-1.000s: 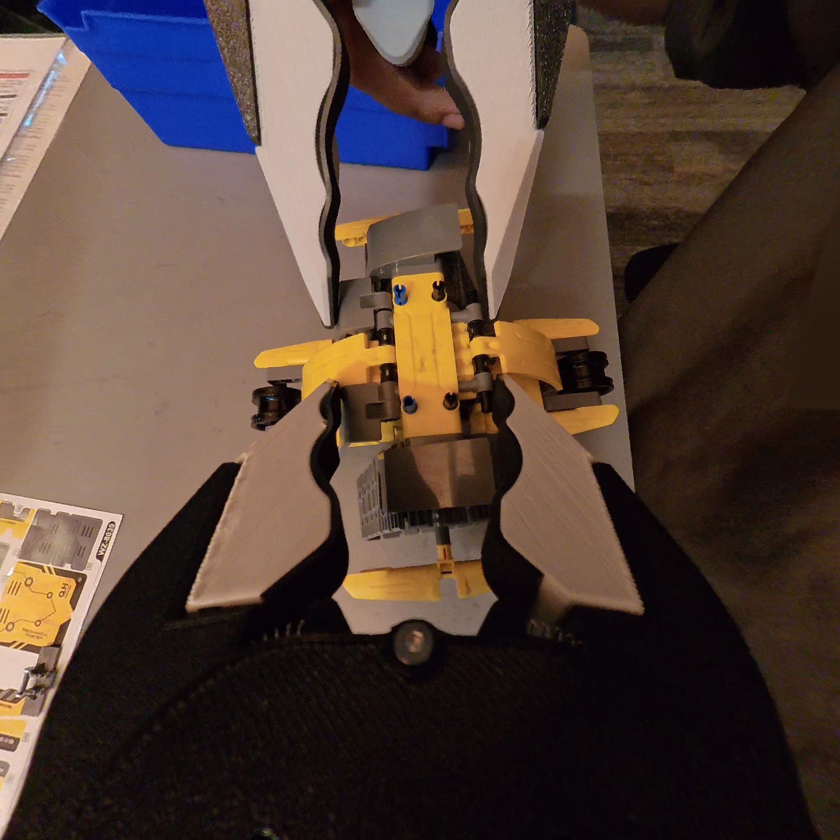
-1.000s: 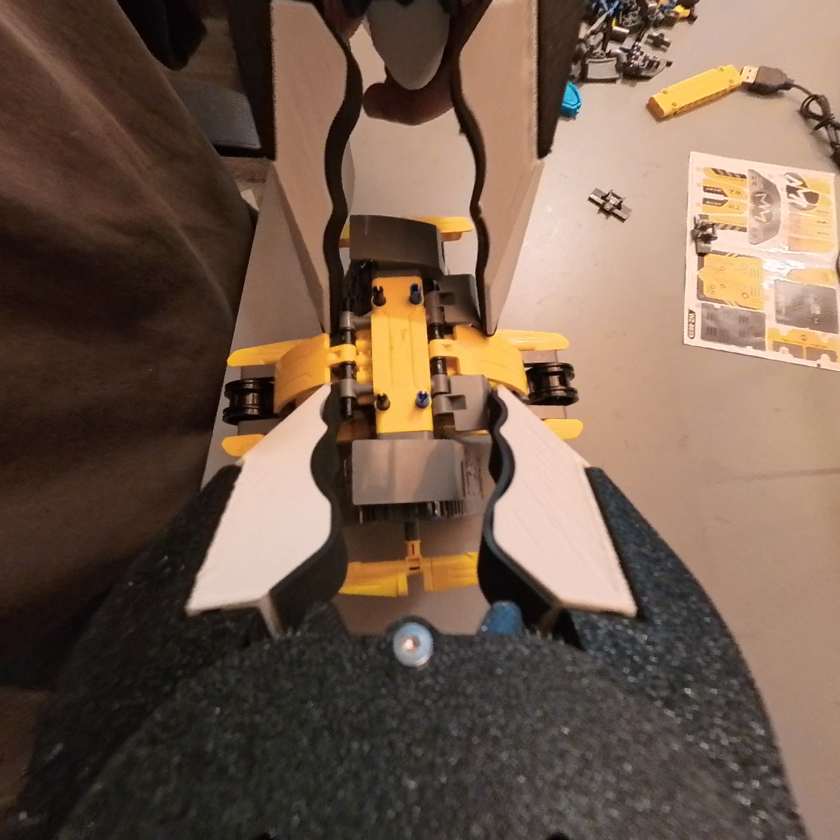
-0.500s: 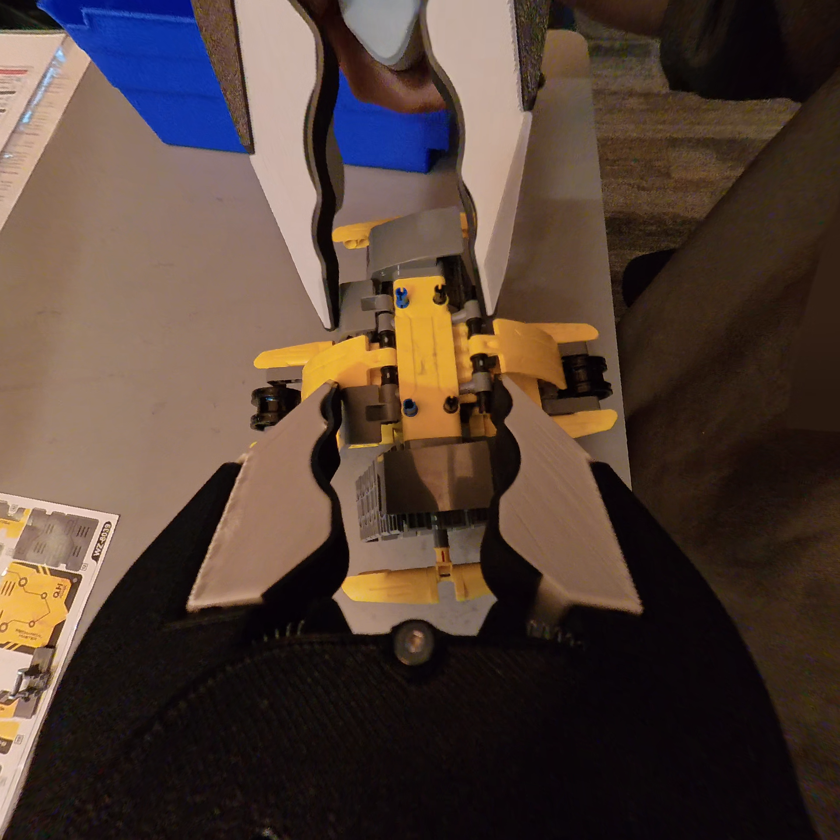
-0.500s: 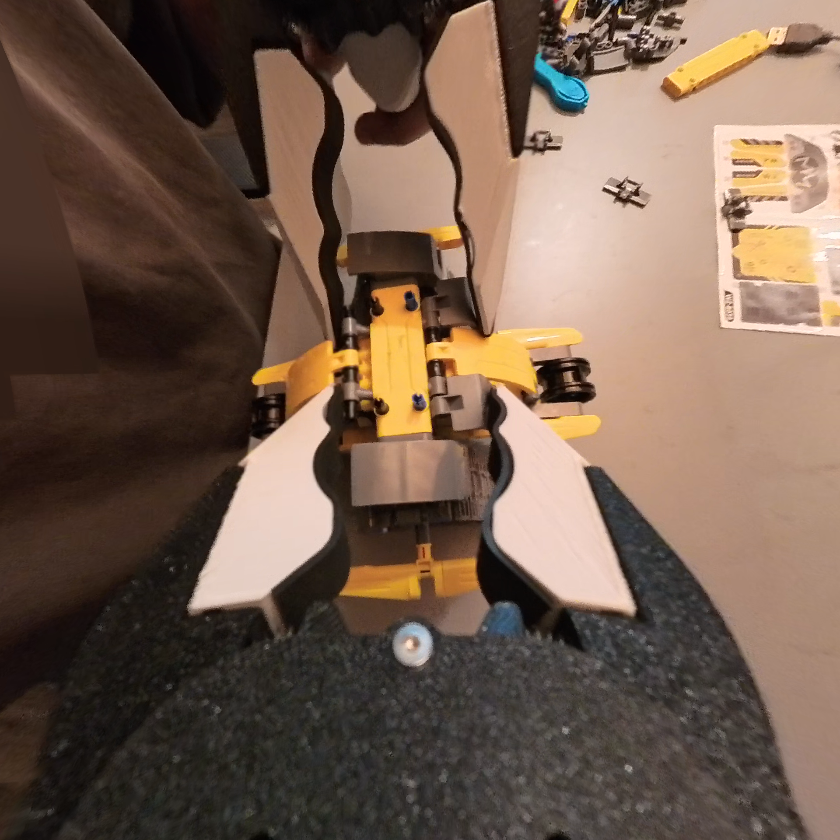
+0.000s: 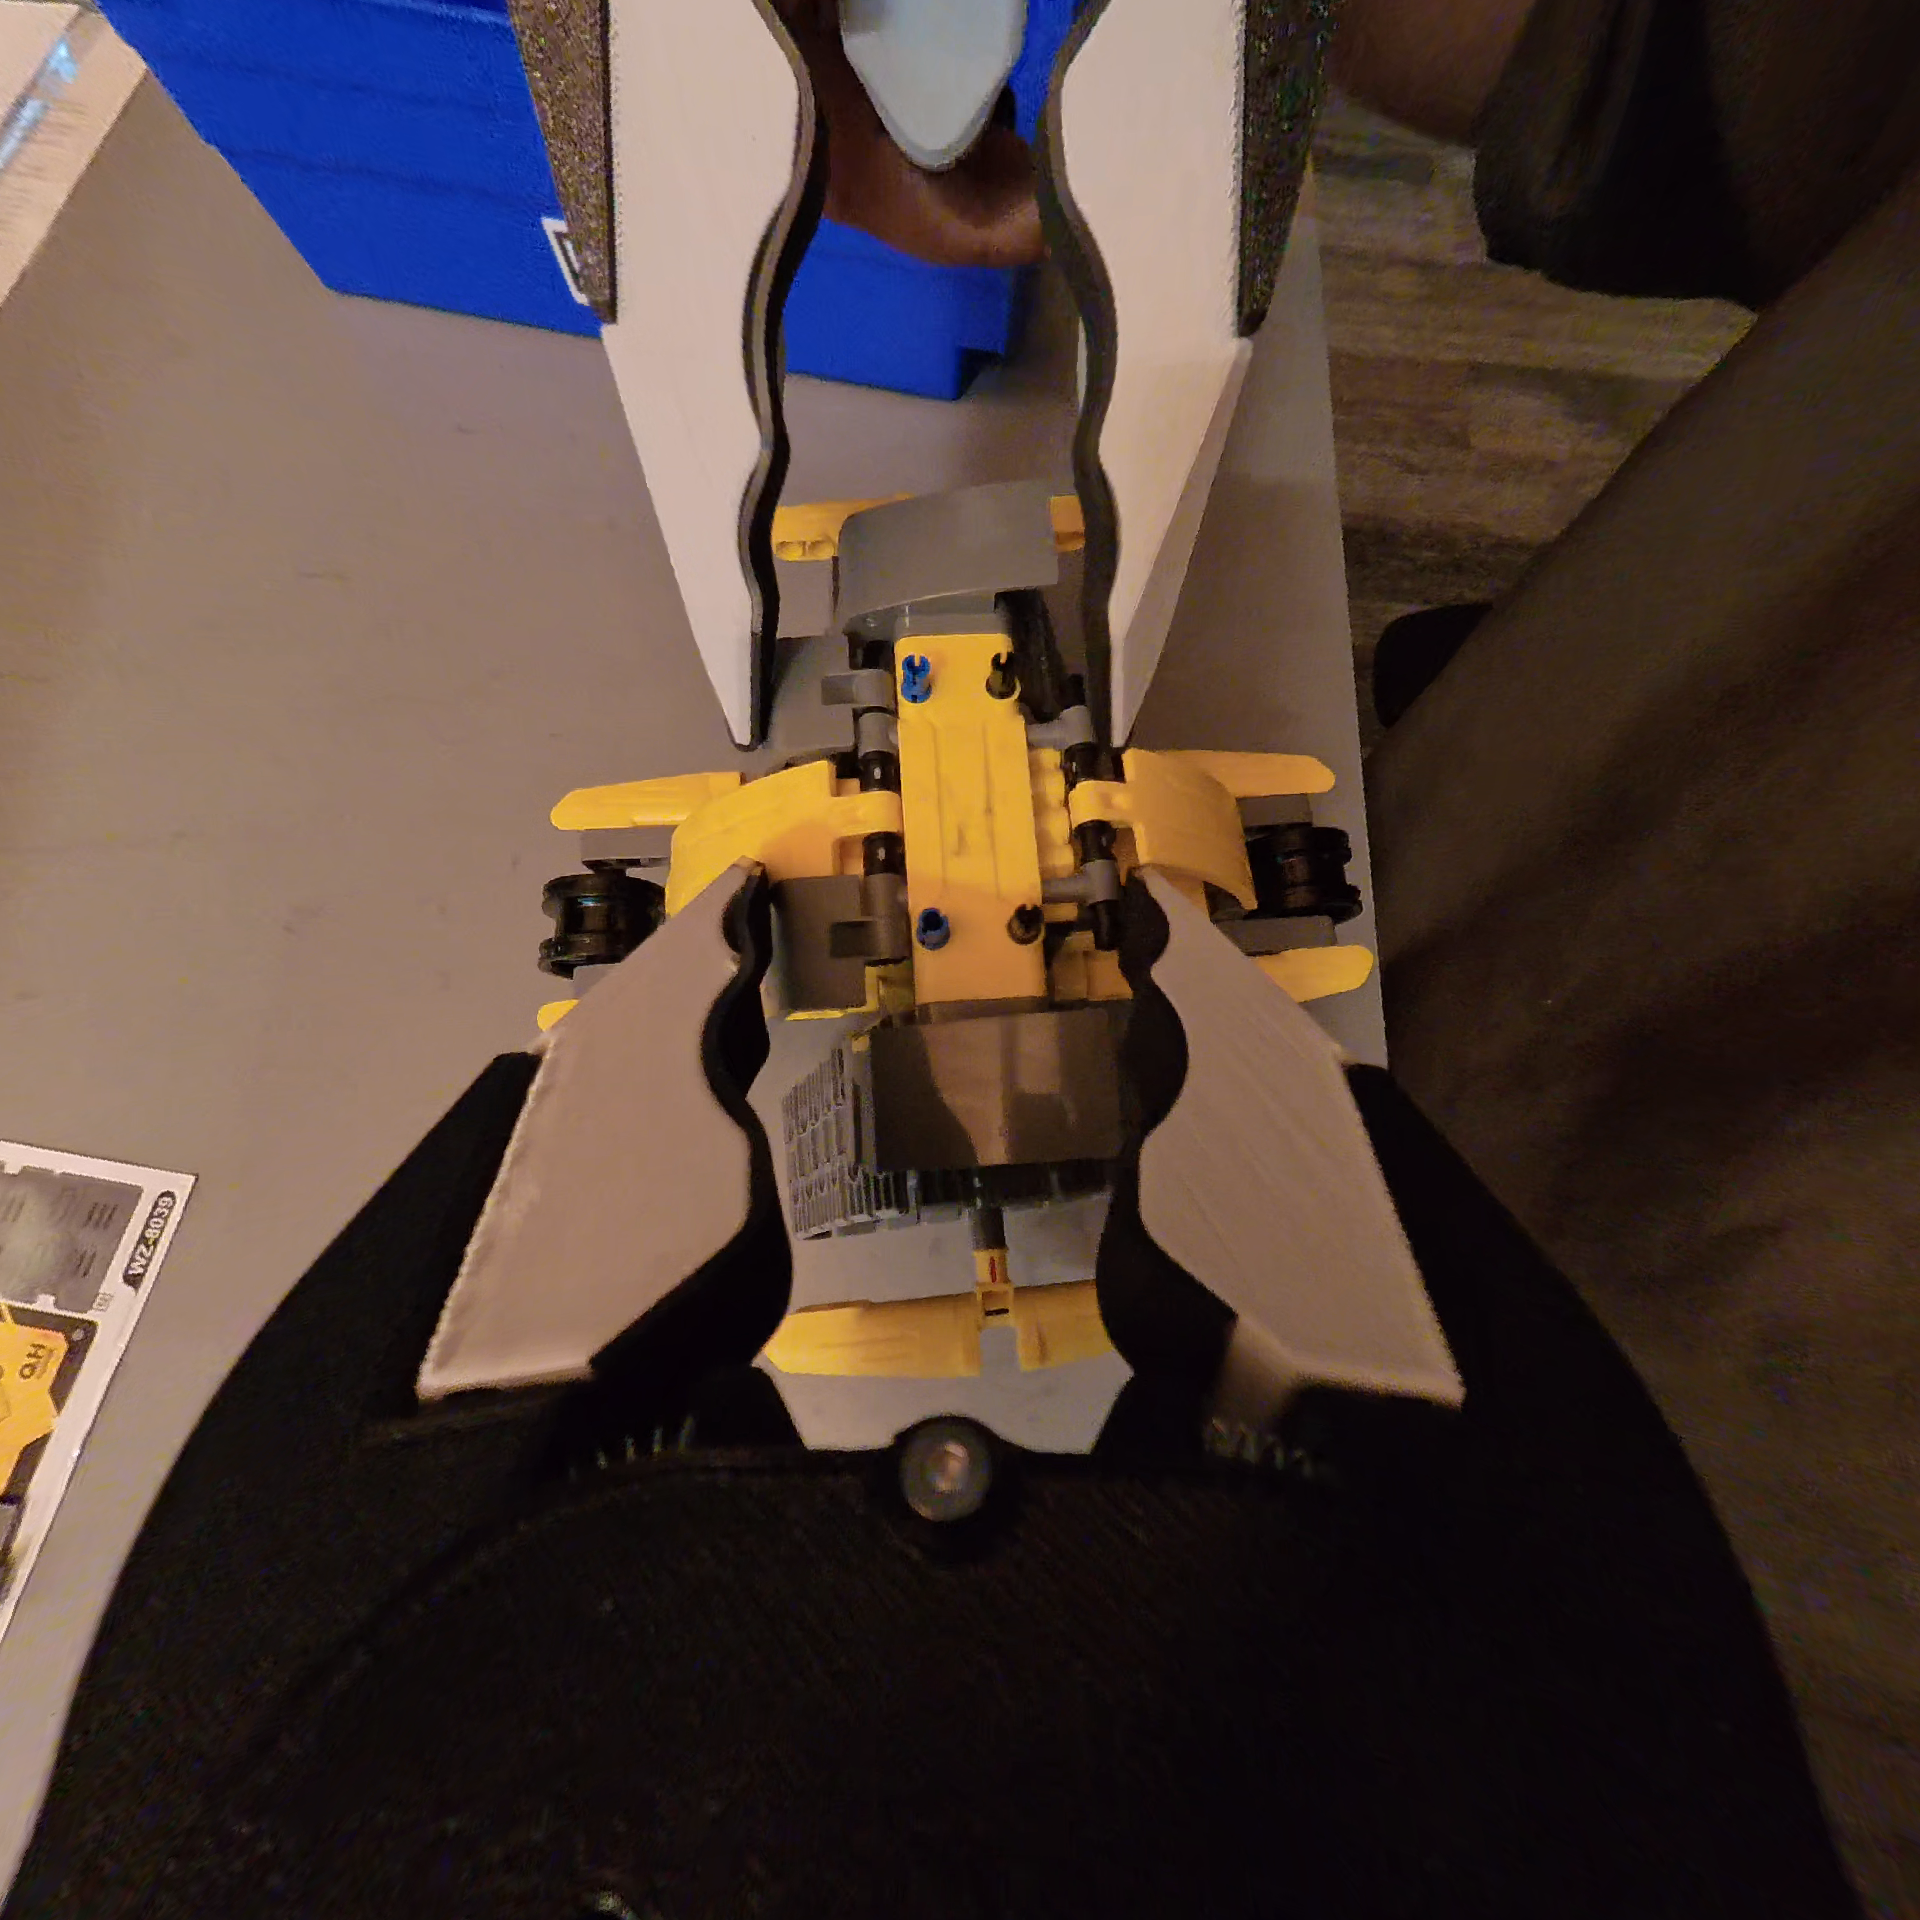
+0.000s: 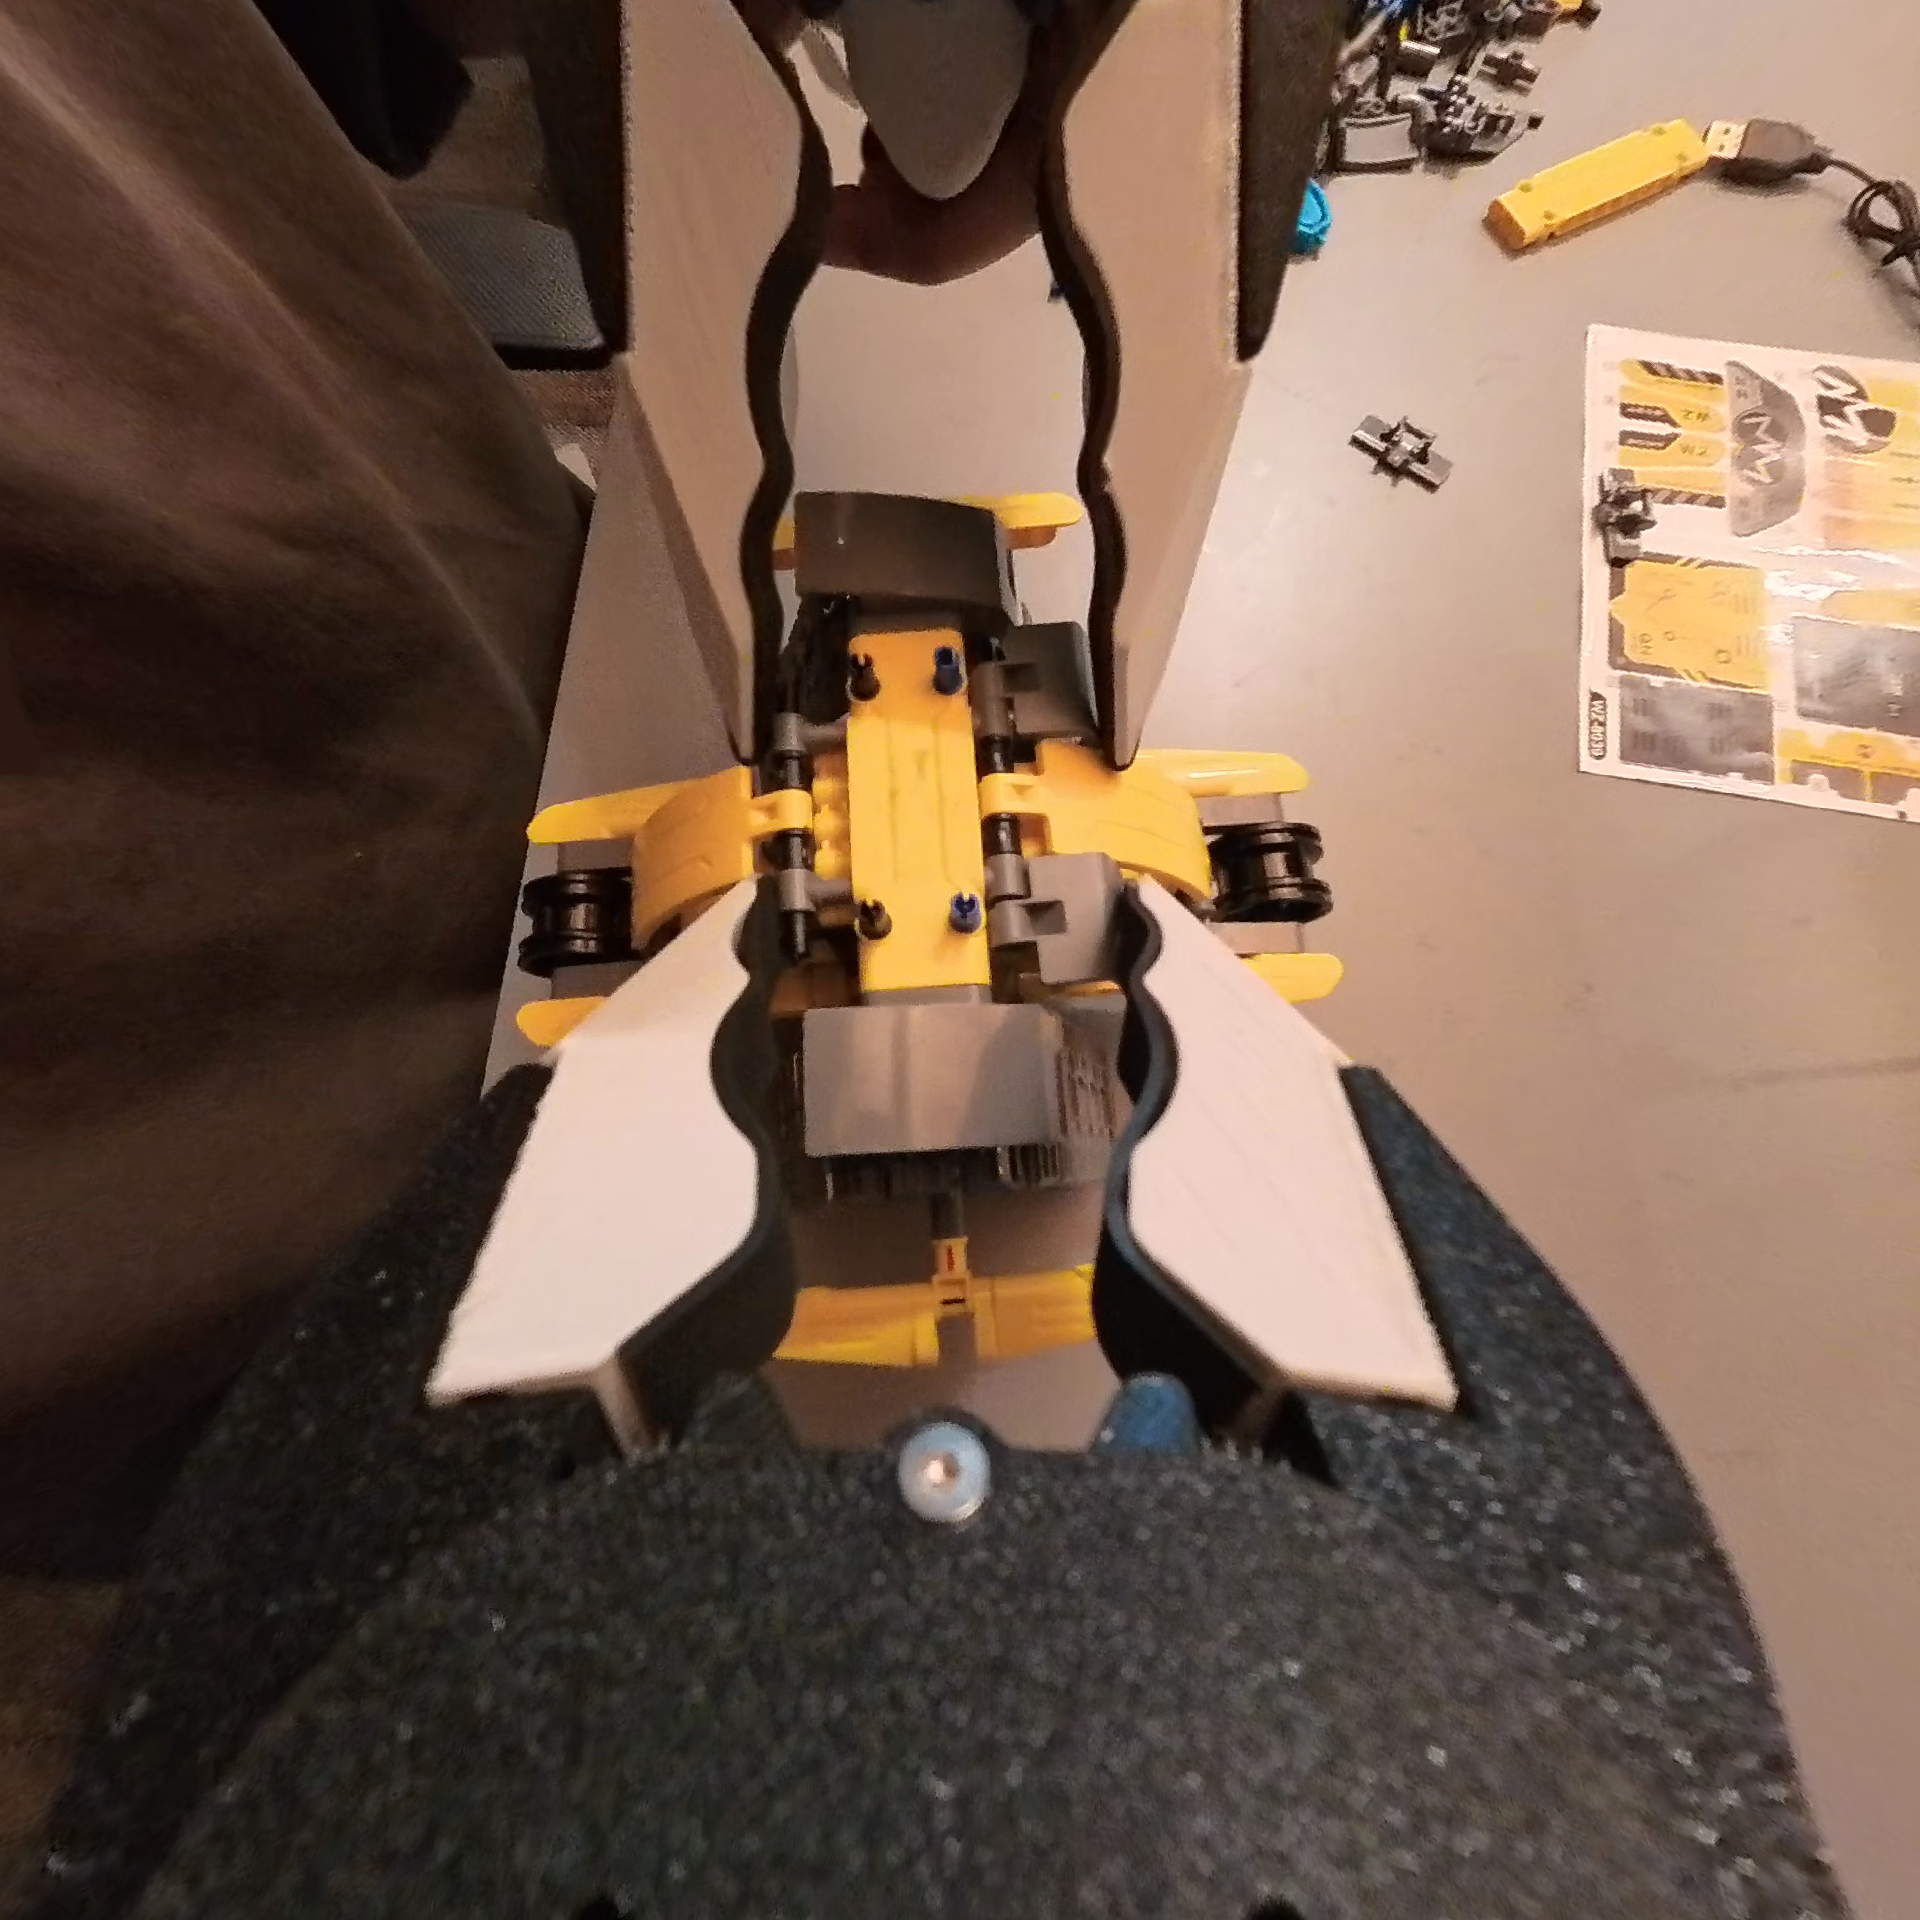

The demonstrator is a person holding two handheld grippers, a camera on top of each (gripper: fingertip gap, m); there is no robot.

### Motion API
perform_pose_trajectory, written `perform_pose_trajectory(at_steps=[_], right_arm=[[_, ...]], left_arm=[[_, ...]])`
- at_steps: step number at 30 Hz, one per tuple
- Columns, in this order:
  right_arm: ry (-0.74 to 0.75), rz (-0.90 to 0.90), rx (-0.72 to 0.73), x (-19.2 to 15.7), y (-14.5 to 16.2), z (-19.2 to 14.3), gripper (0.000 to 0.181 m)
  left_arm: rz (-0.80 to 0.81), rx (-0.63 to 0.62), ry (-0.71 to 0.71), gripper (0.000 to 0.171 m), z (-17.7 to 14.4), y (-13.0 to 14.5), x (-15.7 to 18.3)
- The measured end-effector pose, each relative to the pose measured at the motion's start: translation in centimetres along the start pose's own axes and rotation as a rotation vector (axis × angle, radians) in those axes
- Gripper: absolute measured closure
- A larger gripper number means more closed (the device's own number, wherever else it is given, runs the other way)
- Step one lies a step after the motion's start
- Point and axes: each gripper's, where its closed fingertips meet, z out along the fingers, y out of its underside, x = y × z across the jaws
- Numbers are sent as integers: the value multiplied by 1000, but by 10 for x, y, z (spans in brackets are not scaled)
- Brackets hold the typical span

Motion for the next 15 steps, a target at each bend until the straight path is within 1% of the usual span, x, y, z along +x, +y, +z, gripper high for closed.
perform_pose_trajectory(at_steps=[5, 11, 15], right_arm=[[-15, 5, -4, -1, 0, -1, 117], [-68, 60, 12, -2, -3, -3, 119], [-63, 44, 15, -2, -2, -3, 119]], left_arm=[[21, -16, -18, 106, 0, 1, 1], [-18, 13, 18, 107, -1, -2, 2], [-9, 15, 12, 107, -1, -2, 2]])
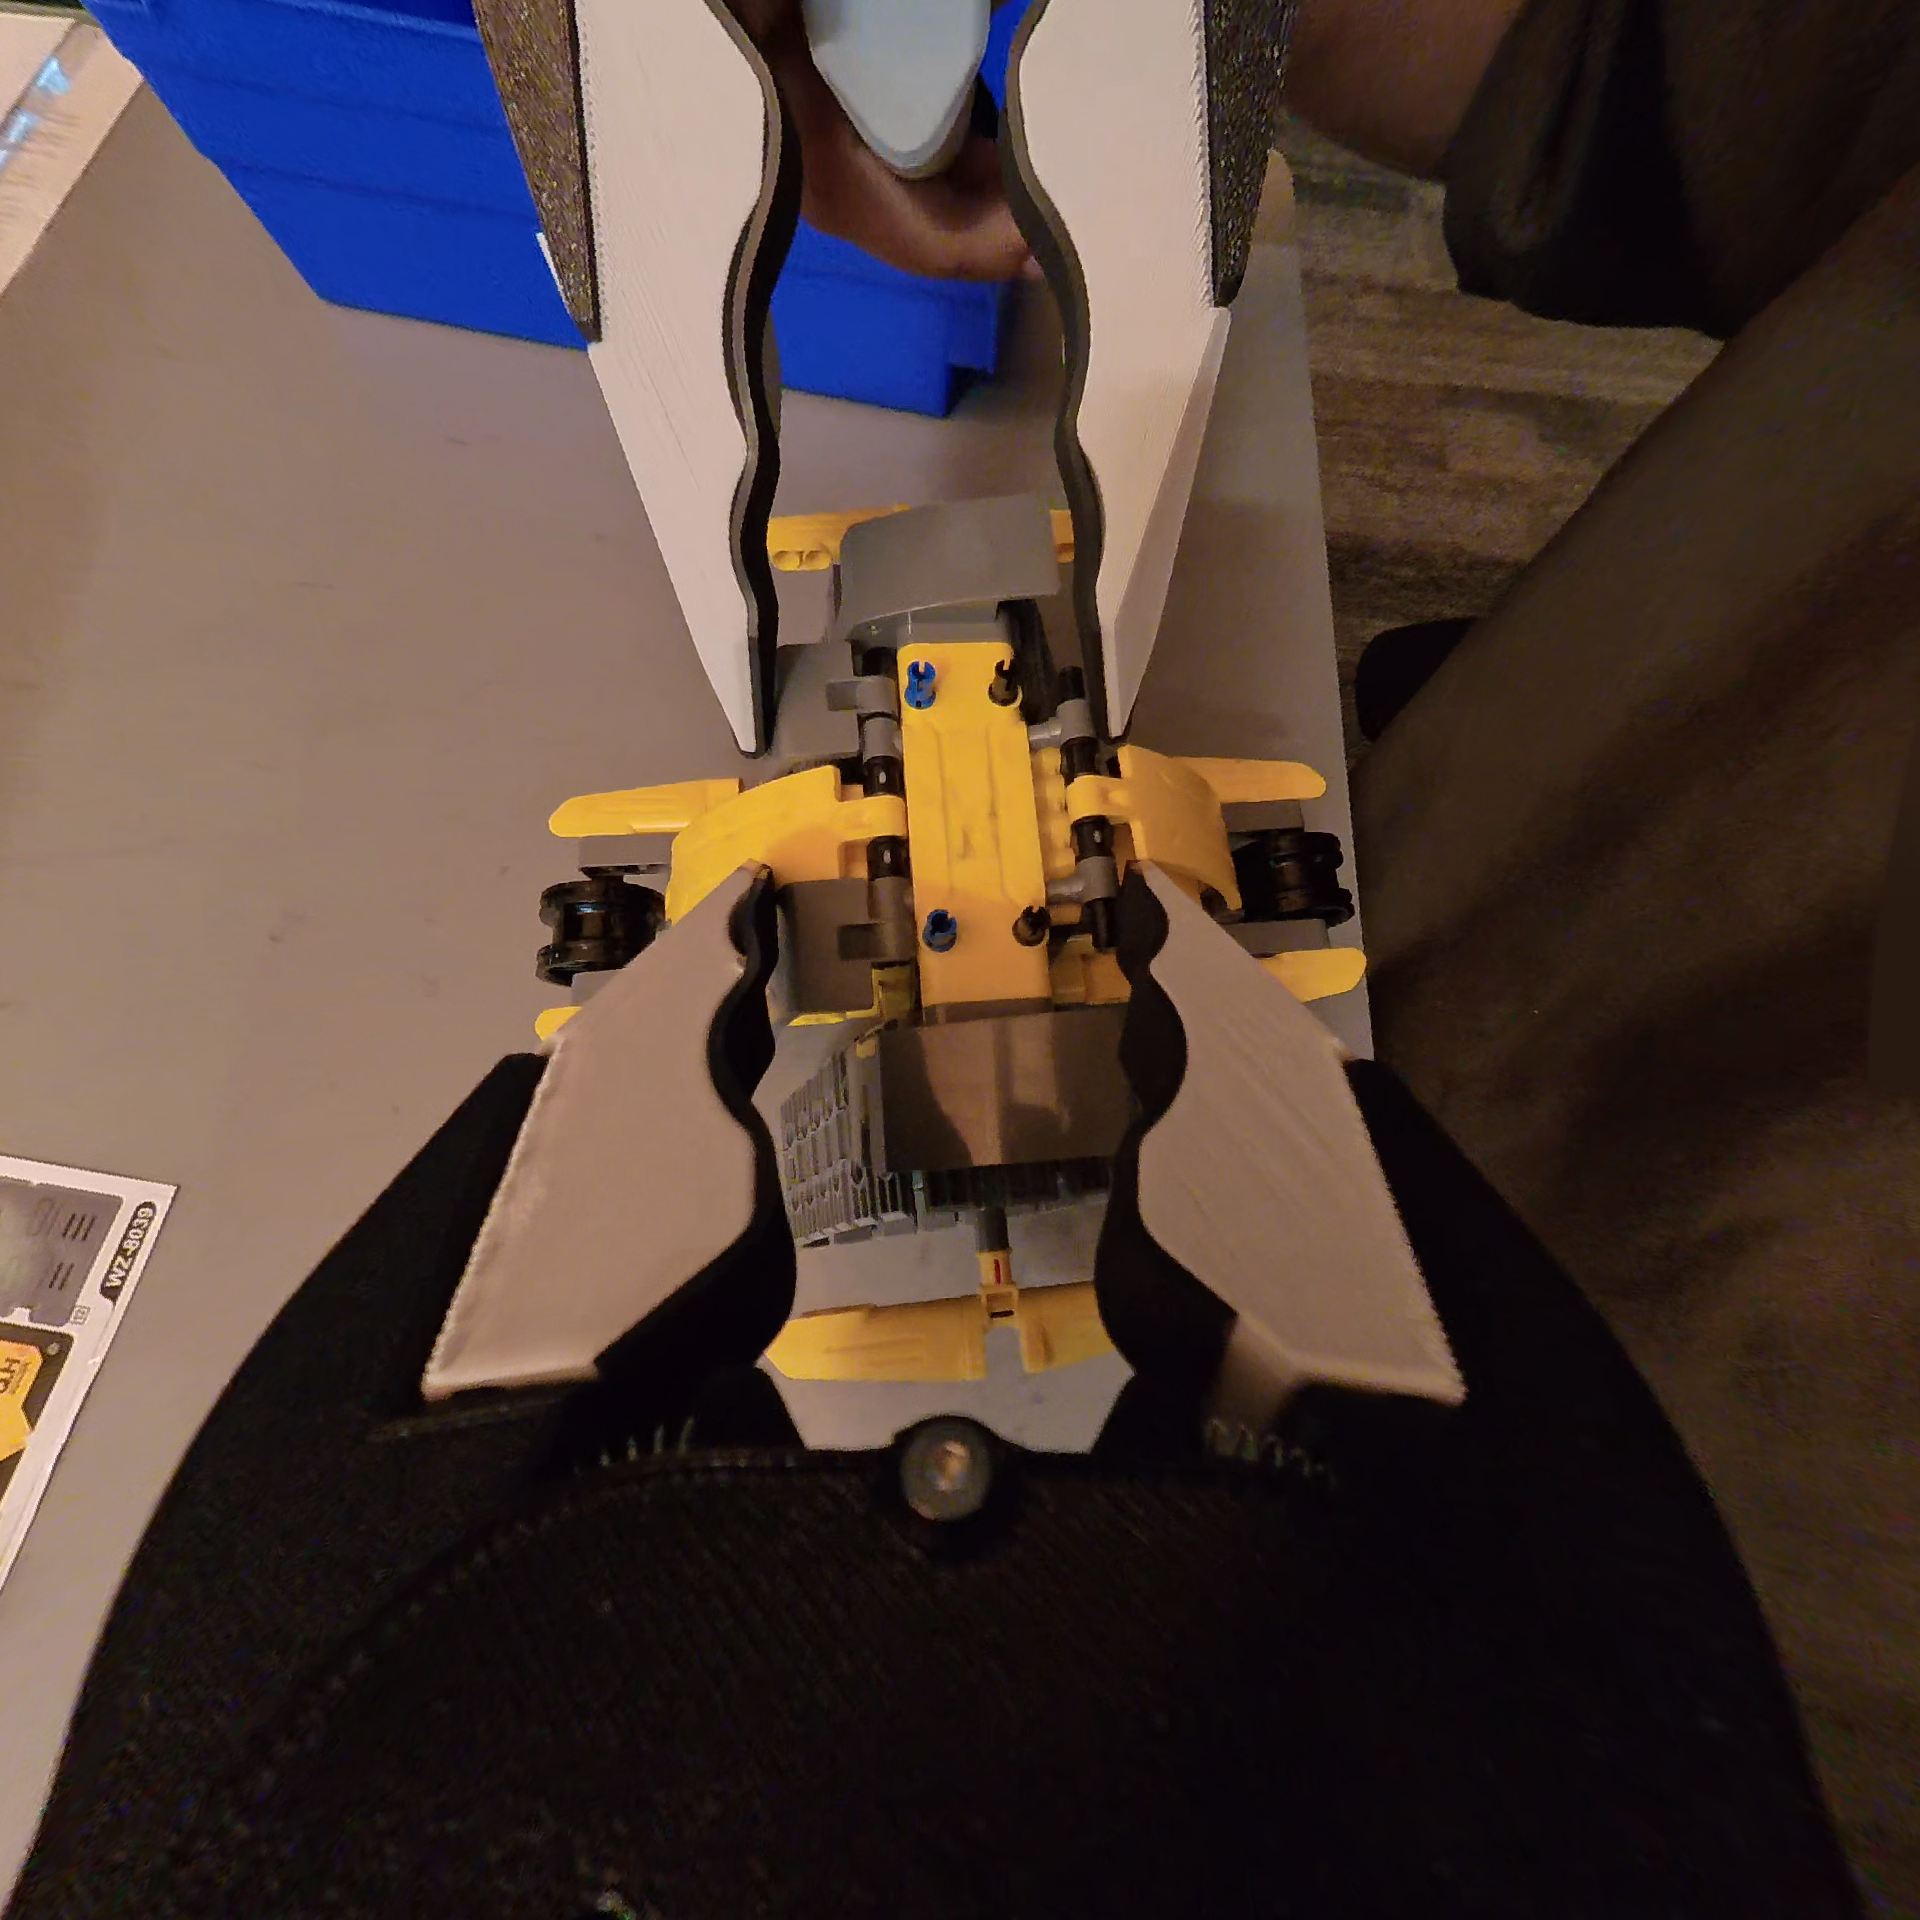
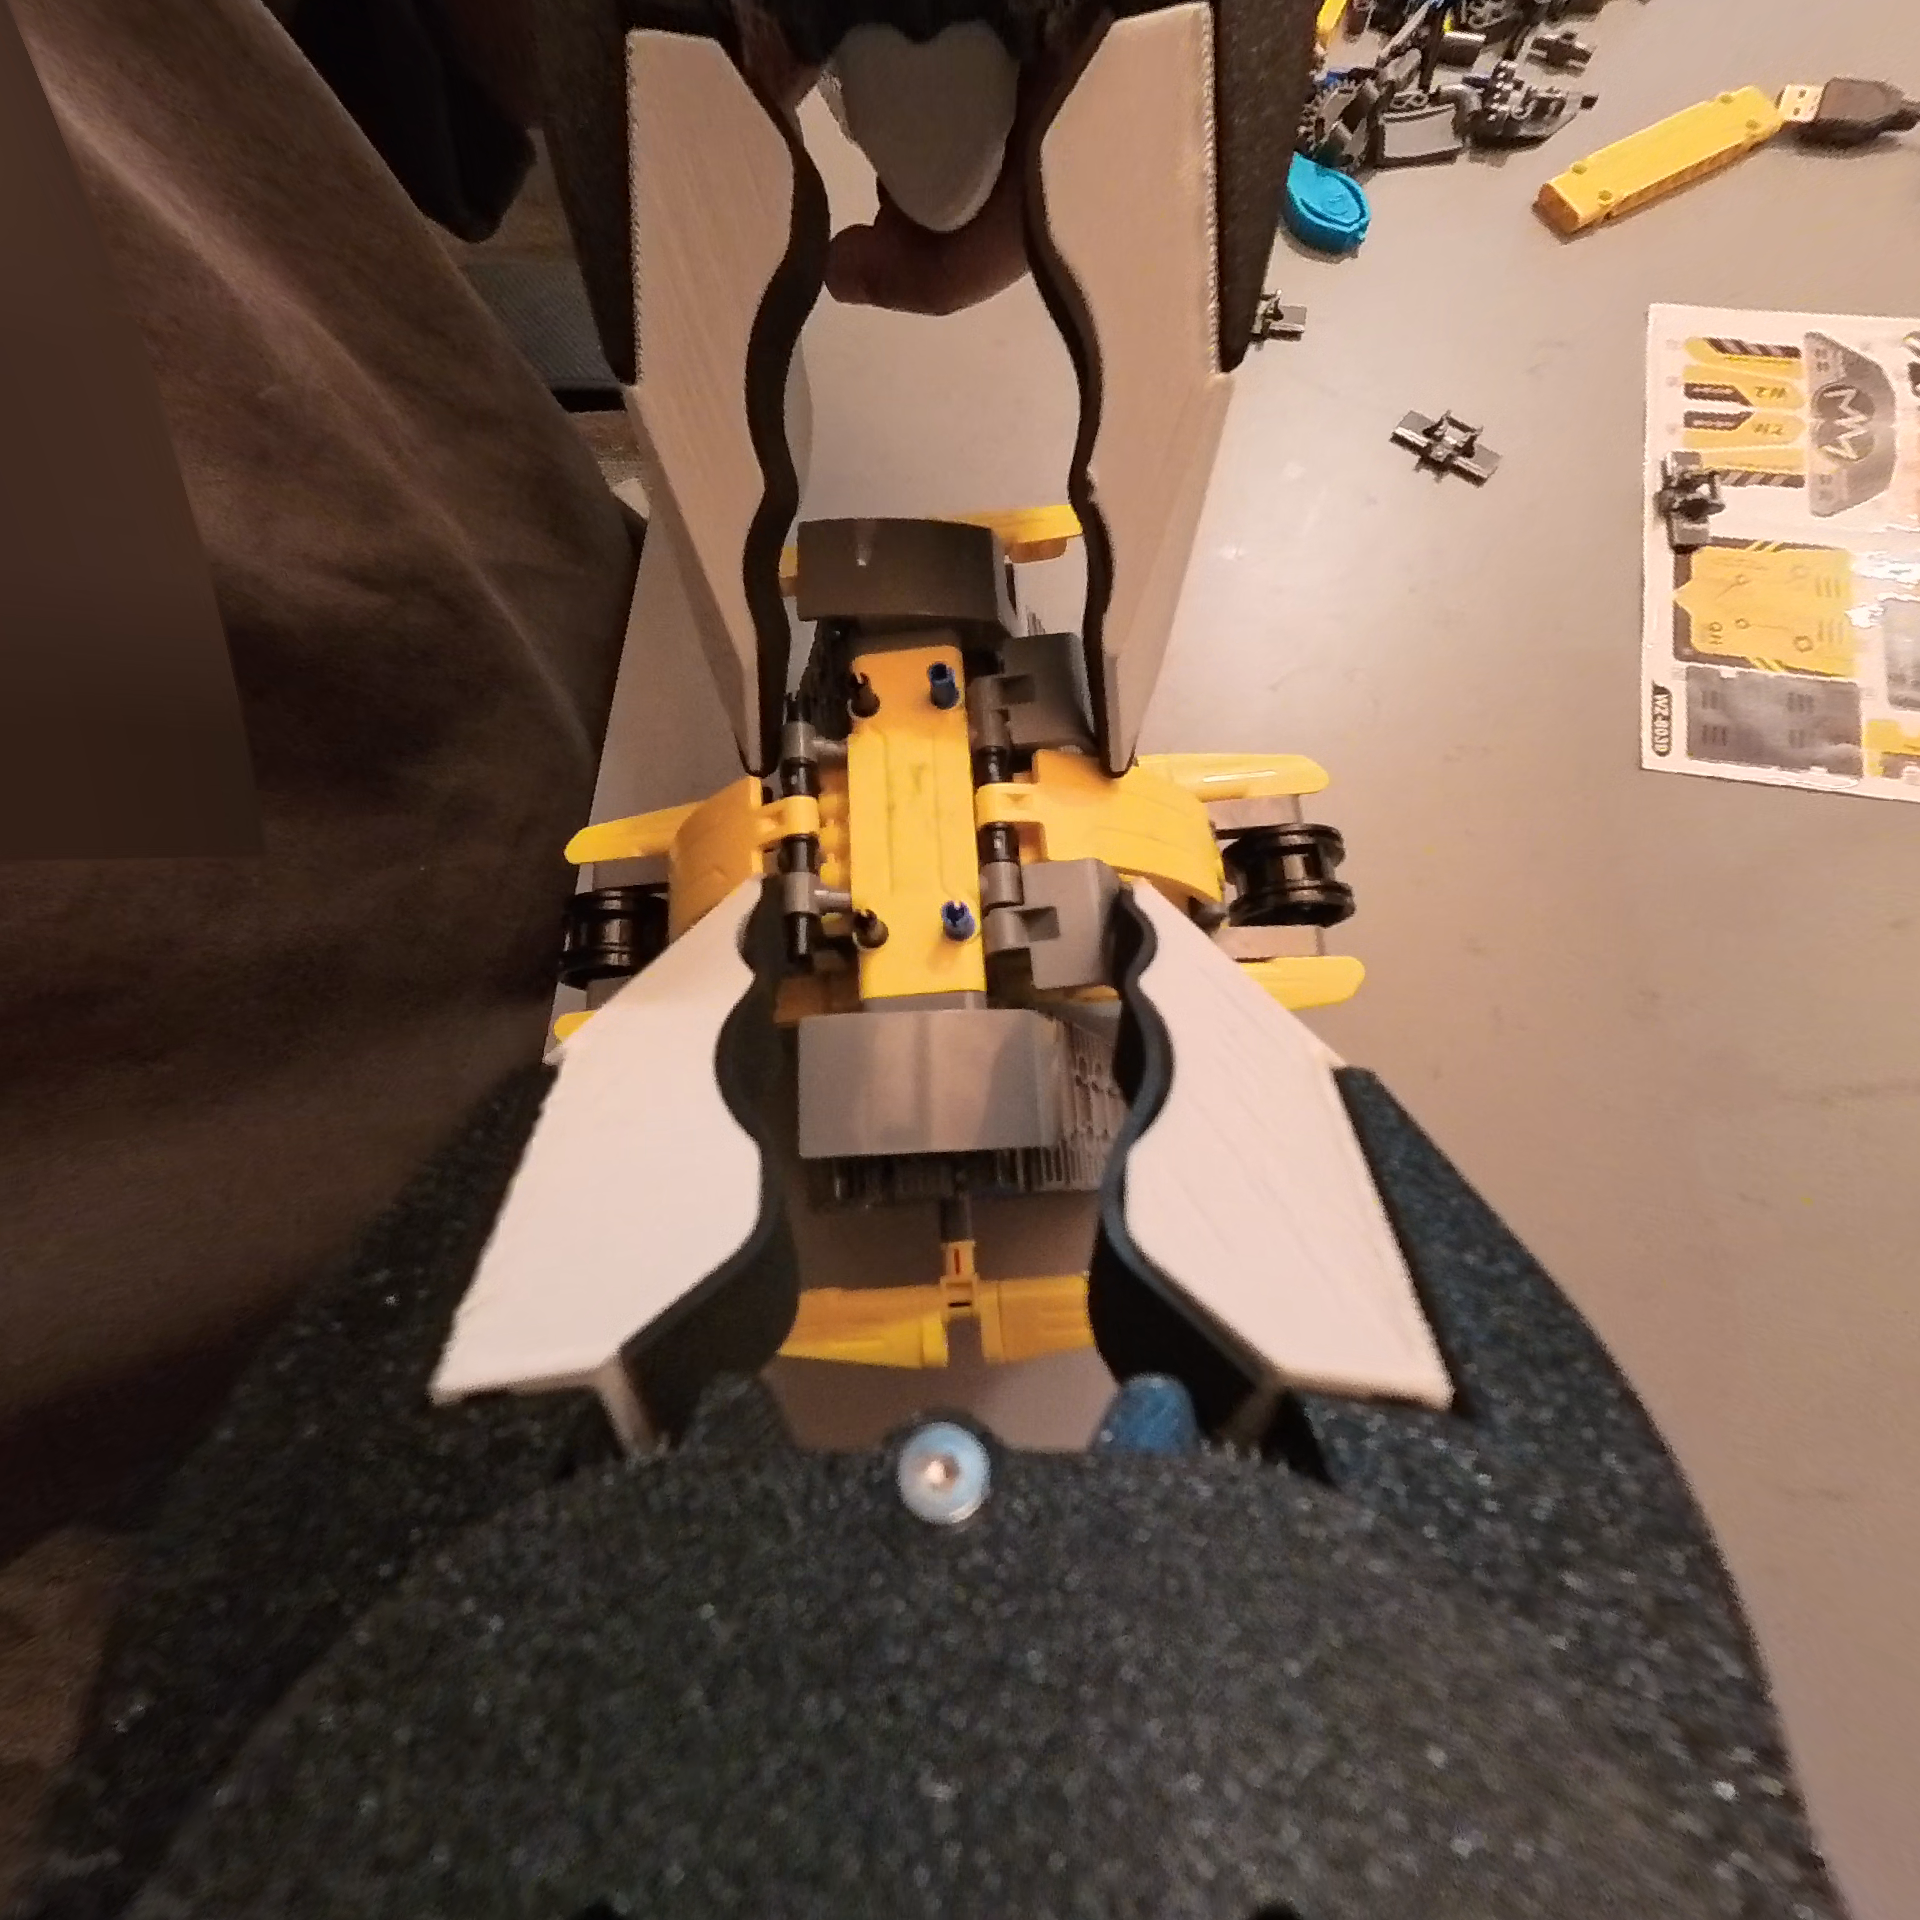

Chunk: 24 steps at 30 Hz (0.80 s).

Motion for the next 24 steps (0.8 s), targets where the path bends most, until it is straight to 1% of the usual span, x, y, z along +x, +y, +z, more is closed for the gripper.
perform_pose_trajectory(at_steps=[24], right_arm=[[41, -40, 12, 3, 2, 2, 117]], left_arm=[[-5, -12, -36, 107, 1, 1, -2]])
